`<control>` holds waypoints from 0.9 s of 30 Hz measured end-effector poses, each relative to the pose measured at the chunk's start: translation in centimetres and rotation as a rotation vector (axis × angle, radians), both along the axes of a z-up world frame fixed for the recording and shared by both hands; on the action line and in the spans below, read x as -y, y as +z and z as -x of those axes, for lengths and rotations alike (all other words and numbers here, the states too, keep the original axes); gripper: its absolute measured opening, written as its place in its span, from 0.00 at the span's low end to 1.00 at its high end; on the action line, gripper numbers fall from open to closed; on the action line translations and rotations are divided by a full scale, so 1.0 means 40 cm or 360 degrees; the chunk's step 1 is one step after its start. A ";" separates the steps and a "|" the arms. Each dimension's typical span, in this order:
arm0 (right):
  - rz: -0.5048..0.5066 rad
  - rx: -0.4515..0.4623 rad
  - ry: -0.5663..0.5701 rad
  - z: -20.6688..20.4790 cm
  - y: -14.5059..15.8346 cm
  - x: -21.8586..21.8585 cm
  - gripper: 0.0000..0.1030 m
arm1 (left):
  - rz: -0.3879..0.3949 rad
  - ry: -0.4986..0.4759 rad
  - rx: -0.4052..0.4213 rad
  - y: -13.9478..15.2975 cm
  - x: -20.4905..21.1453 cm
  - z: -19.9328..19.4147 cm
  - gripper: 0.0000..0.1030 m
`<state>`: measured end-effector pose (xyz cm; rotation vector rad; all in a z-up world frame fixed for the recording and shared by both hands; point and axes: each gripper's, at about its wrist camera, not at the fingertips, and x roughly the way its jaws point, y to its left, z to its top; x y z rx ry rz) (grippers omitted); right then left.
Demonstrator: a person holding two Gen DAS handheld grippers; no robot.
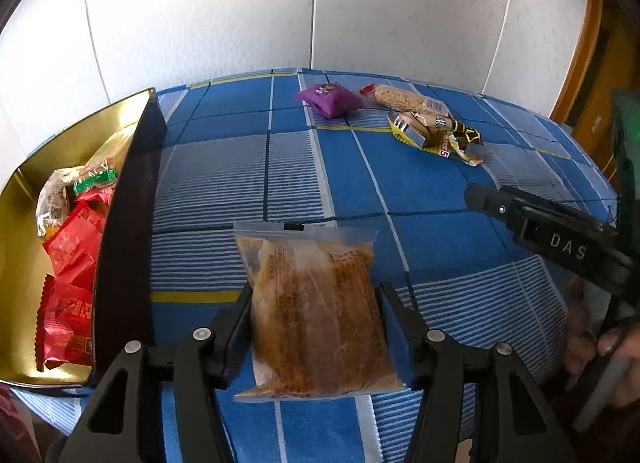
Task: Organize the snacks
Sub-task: 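Carry the cake bag toward the tin while the right gripper grasps the brown printed bag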
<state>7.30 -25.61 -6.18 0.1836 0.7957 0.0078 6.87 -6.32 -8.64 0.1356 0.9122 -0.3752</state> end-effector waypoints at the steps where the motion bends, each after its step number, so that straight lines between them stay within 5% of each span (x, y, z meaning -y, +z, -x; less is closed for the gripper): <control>1: -0.0009 -0.0003 0.0001 0.001 0.001 0.002 0.54 | 0.0001 -0.0007 0.0013 0.000 -0.002 0.003 0.57; 6: -0.0066 -0.0024 0.0035 -0.002 0.036 0.017 0.54 | 0.0017 -0.0020 0.0060 -0.003 -0.014 0.014 0.57; 14: 0.0320 -0.0091 0.0309 -0.117 0.114 -0.005 0.54 | 0.0033 -0.0008 0.0084 -0.008 -0.013 0.016 0.57; 23: 0.0654 -0.0378 0.0586 -0.268 0.046 -0.046 0.54 | 0.0019 -0.0023 0.0093 -0.008 -0.013 0.018 0.58; 27: 0.0650 -0.0392 0.0558 -0.280 0.019 -0.051 0.42 | 0.0022 -0.0028 0.0095 -0.007 -0.013 0.018 0.59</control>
